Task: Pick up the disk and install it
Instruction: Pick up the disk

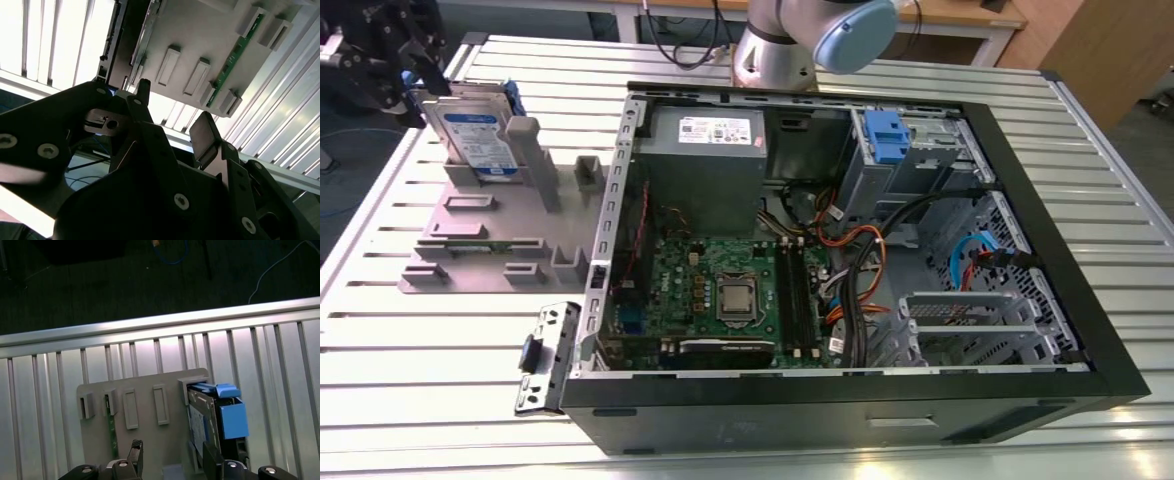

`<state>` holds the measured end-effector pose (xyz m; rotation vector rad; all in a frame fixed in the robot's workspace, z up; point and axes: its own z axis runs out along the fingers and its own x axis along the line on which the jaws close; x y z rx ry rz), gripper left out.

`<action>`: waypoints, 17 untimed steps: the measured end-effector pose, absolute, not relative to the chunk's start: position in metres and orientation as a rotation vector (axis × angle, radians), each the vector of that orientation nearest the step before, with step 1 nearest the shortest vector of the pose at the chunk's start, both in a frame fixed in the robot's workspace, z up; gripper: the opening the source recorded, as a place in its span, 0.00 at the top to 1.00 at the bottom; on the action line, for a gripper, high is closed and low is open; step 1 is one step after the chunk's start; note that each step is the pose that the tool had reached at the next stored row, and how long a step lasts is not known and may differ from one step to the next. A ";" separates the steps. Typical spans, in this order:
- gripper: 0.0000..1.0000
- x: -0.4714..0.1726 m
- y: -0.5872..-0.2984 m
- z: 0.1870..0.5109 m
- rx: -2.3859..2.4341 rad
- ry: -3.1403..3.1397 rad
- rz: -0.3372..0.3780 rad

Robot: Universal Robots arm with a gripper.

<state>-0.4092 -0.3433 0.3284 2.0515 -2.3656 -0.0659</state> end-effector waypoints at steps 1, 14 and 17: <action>0.42 -0.409 -0.341 0.328 2.051 -2.366 -0.066; 0.42 -0.409 -0.319 0.328 2.052 -2.366 -0.067; 0.42 -0.410 -0.316 0.328 2.055 -2.369 -0.074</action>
